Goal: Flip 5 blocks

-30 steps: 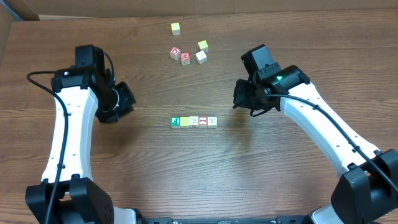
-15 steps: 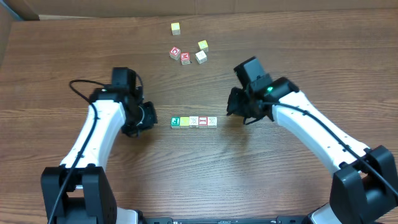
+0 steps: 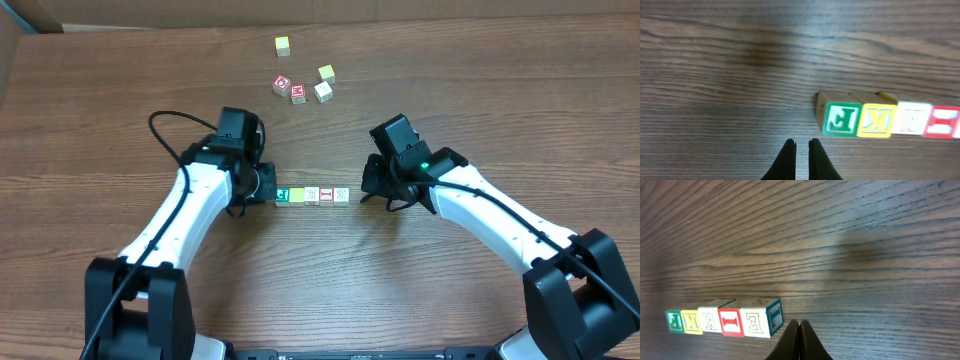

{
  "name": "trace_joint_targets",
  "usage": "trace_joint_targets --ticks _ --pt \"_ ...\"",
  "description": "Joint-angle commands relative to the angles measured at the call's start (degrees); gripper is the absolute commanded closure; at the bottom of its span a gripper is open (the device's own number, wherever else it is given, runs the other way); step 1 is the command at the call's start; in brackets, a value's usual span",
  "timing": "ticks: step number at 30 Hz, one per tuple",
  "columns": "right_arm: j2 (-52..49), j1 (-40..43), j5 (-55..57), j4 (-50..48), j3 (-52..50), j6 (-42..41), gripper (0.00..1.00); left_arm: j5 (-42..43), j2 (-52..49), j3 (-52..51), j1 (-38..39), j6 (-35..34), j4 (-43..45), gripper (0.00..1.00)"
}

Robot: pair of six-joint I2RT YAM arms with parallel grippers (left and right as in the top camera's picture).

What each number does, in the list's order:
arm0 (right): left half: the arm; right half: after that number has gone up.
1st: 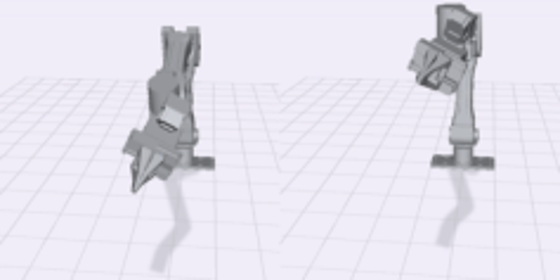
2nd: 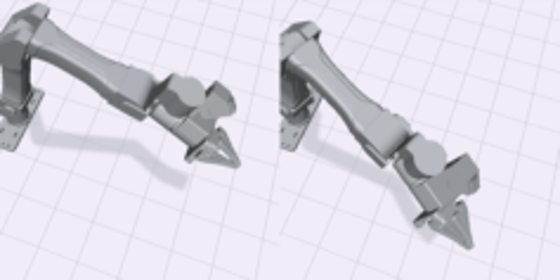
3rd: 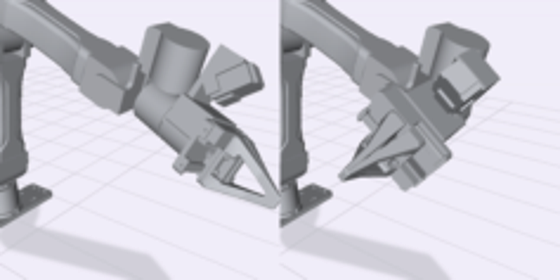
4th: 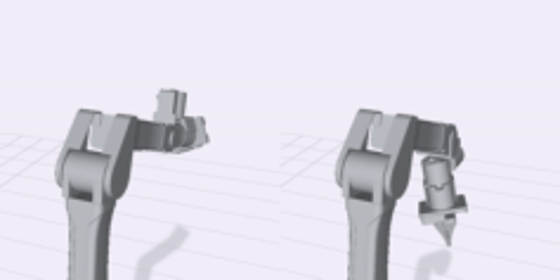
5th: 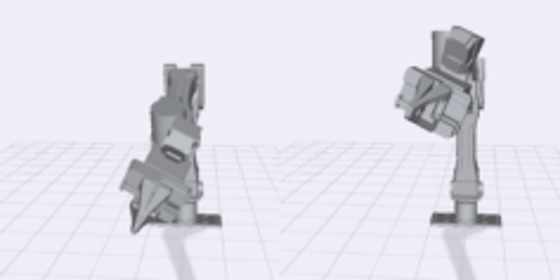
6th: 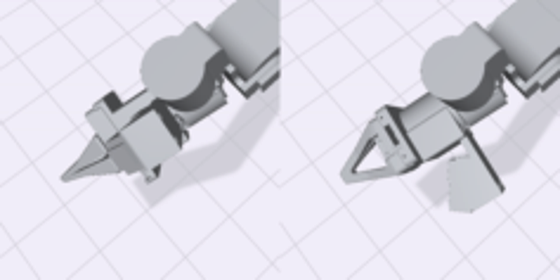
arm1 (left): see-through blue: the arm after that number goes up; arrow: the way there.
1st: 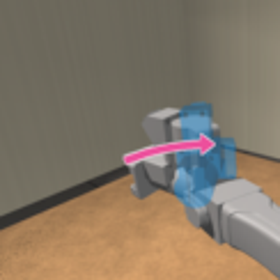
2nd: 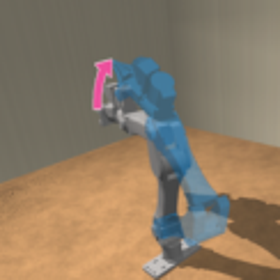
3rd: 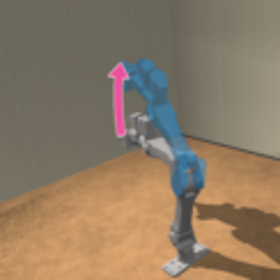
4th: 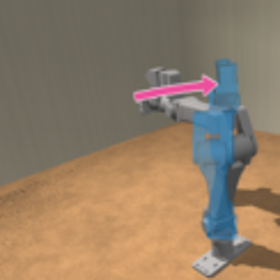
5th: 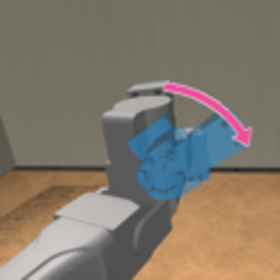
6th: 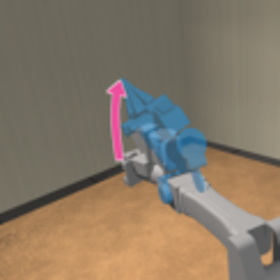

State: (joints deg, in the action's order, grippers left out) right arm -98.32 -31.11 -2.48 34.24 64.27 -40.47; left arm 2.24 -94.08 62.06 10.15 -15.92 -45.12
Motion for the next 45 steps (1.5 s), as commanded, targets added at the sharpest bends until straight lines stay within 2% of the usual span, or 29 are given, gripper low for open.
trace_joint_targets --ticks 1,16,25,32,38,45 --pt "-0.1 0.0 1.3 -1.5 -1.4 -0.3 0.96 -3.7 -2.7 -1.0 0.3 0.4 0.3 0.96" --pt "-1.7 0.0 2.4 -6.0 -3.1 -0.3 0.96 -3.6 -11.1 -1.0 0.3 0.1 2.8 0.96" --pt "-7.5 0.0 2.4 -8.6 -4.0 -0.3 0.96 -3.7 -11.6 -1.0 0.3 0.3 2.9 0.96" --pt "-7.6 0.0 2.4 -8.0 -4.0 -0.4 0.96 -3.7 -11.6 -1.0 0.3 0.3 3.0 0.96" --pt "-8.2 -0.2 1.9 -7.6 -5.0 -4.9 0.96 -3.7 -11.6 -1.0 0.3 0.3 2.9 0.96" --pt "-8.3 -0.3 -3.3 -7.8 -5.0 -5.0 0.96 -3.9 -11.6 -0.9 0.3 0.7 2.6 0.96"
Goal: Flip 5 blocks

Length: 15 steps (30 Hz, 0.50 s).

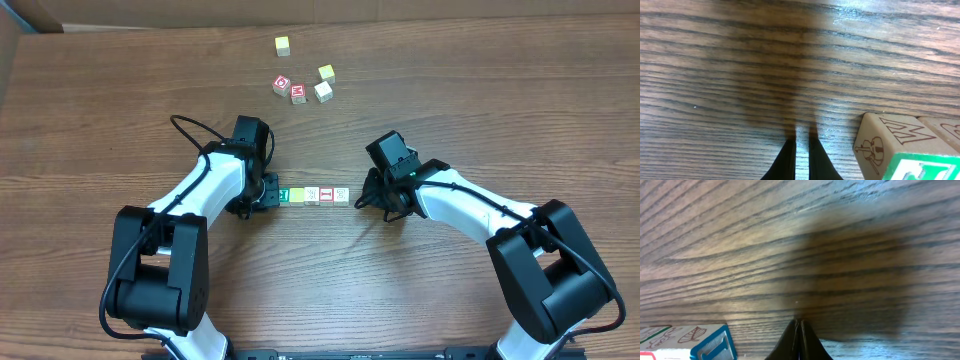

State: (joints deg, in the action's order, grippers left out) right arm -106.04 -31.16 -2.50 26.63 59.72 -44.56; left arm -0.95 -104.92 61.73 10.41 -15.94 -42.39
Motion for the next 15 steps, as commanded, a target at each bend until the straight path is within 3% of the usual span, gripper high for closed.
trace_joint_targets --ticks 1,5,15 --pt "-0.5 -0.3 -4.5 -0.4 -0.4 -0.9 0.96 -1.0 -0.7 -0.5 0.1 1.0 -0.2 0.96" --pt "-0.3 0.2 -9.0 -0.3 0.4 1.8 0.96 -2.1 -0.5 1.9 -0.3 1.2 -2.7 0.96" --pt "2.3 -0.2 -4.9 1.7 1.2 2.5 0.96 -2.0 0.0 5.4 -0.3 1.1 -6.4 0.96"
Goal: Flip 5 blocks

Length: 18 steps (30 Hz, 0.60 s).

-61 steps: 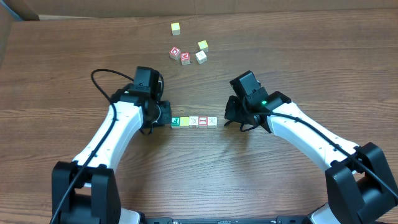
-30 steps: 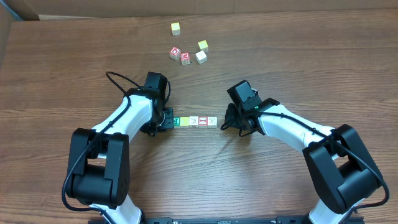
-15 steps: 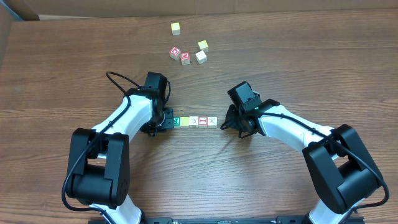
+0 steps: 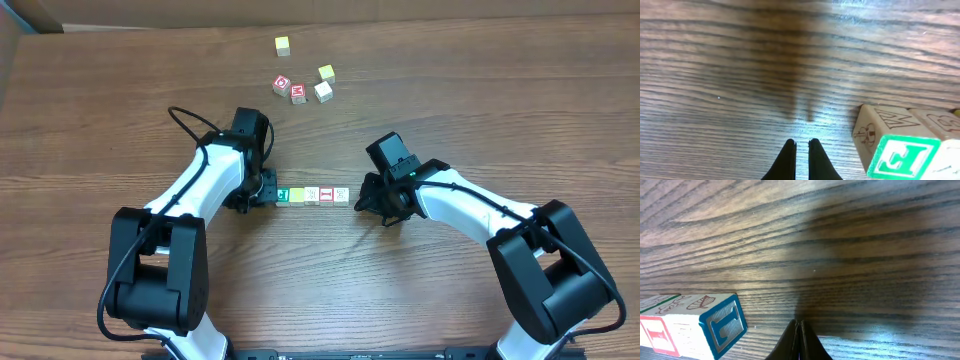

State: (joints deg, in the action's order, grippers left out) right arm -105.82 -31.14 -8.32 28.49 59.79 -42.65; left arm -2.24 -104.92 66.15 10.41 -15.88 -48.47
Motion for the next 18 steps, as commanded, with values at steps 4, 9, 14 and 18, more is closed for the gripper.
trace_joint_targets --ticks 4,9,14,18 --pt "2.1 -1.5 1.2 -0.8 1.1 0.6 0.96 0.3 0.0 0.9 -0.3 0.5 -0.3 0.96" --pt "2.1 -3.5 3.8 -3.0 0.9 0.5 0.96 2.1 0.0 -1.2 -0.2 0.5 2.3 0.96" --pt "2.1 -4.2 4.4 -4.5 0.9 0.5 0.96 2.9 0.0 -2.3 -0.3 0.7 4.7 0.96" --pt "2.1 -4.2 4.8 -5.4 0.9 0.5 0.96 4.0 0.0 -2.3 -0.2 0.7 5.5 0.96"
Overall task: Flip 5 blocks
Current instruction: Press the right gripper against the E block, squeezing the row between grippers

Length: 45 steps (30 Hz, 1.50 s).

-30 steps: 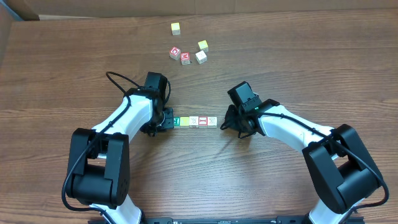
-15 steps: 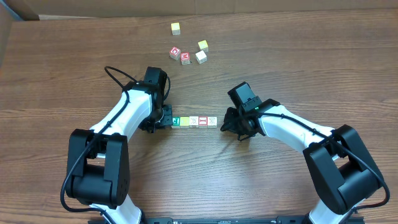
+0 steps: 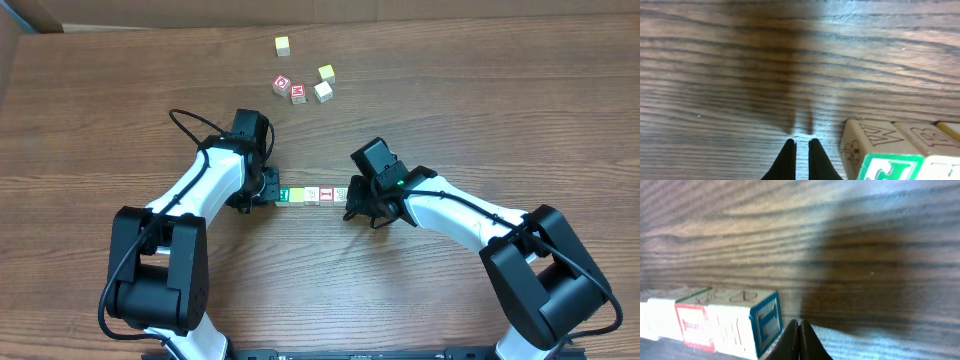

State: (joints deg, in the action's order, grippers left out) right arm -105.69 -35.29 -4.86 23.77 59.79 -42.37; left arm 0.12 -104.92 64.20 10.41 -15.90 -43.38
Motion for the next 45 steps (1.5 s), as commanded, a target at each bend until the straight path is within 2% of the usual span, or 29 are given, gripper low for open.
trace_joint_targets --ticks 1,45 --pt "2.0 0.0 1.4 -1.0 0.9 0.2 0.96 1.9 0.0 -0.3 -0.2 0.7 0.3 0.96" --pt "2.0 -0.8 0.1 -2.7 0.9 0.3 0.96 5.9 0.0 -0.5 -0.1 0.7 2.8 0.96"
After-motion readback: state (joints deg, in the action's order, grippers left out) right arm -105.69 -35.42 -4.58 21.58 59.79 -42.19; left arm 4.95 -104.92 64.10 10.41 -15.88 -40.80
